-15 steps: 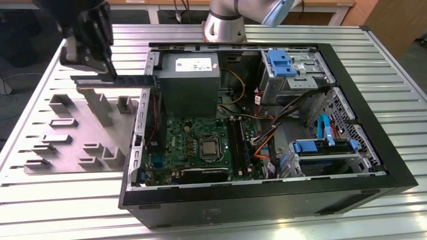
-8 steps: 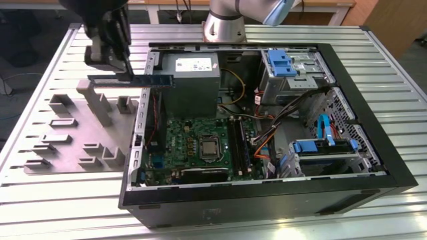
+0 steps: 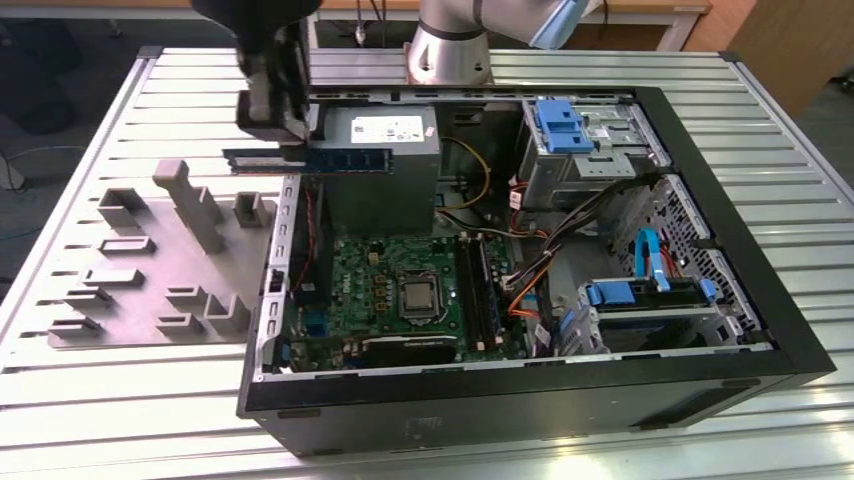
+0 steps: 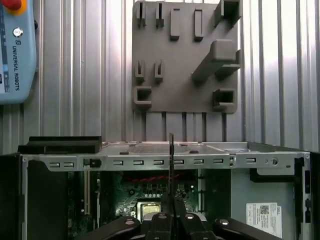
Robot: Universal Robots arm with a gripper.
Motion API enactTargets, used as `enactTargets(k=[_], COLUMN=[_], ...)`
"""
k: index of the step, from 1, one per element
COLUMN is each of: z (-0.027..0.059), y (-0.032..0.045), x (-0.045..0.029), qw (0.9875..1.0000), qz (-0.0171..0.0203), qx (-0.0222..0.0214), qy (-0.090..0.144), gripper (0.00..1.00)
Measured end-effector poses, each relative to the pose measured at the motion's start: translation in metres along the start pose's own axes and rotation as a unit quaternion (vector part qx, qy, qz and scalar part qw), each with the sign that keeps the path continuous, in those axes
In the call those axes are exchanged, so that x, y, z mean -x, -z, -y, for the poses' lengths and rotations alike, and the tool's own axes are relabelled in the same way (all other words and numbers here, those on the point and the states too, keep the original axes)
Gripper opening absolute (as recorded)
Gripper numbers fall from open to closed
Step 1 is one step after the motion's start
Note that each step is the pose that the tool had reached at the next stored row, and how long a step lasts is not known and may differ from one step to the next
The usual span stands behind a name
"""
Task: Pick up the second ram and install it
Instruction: 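Pick up the second ram and move it above second insertion slot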
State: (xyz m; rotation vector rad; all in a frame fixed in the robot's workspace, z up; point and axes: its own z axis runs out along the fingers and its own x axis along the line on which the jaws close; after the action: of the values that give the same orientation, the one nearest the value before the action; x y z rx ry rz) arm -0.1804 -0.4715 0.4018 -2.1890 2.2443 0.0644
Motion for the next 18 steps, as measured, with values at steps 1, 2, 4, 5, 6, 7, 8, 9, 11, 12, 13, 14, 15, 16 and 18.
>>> enactTargets(k=[1, 2, 4, 5, 6, 7, 8, 9, 11, 12, 13, 14, 15, 16, 18], z=[0.0045, 0.0094, 0.0184, 0.0229, 0.0274, 0.0321, 0.0364, 0.0409, 0.0497, 0.0541, 0.0585, 0.0629, 0.0676, 0.0719, 0.0799], y=[0.0001, 0.0002, 0.0004, 0.0005, 0.0006, 0.0007, 0.0008, 0.0009, 0.0011, 0.0012, 0.0013, 0.0015, 0.0015, 0.0016, 0.0018], x=[0.0001, 0.0003, 0.0005, 0.0006, 0.0007, 0.0008, 0.0009, 0.0010, 0.0013, 0.0014, 0.0015, 0.0016, 0.0017, 0.0018, 0.0020], qw=[1.0000, 1.0000, 1.0000, 1.0000, 1.0000, 1.0000, 1.0000, 1.0000, 1.0000, 1.0000, 1.0000, 1.0000, 1.0000, 1.0000, 1.0000], qz=[0.0000, 0.0000, 0.0000, 0.0001, 0.0000, 0.0000, 0.0000, 0.0000, 0.0000, 0.0000, 0.0000, 0.0000, 0.0001, 0.0001, 0.0000], qx=[0.0000, 0.0001, 0.0002, 0.0002, 0.0003, 0.0003, 0.0004, 0.0004, 0.0005, 0.0005, 0.0005, 0.0006, 0.0006, 0.0006, 0.0007], qy=[0.000, 0.000, 0.000, 0.000, 0.000, 0.000, 0.000, 0.000, 0.000, 0.000, 0.000, 0.000, 0.000, 0.000, 0.000], gripper=[0.13, 0.13, 0.13, 0.13, 0.13, 0.13, 0.13, 0.13, 0.13, 0.13, 0.13, 0.13, 0.13, 0.13, 0.13])
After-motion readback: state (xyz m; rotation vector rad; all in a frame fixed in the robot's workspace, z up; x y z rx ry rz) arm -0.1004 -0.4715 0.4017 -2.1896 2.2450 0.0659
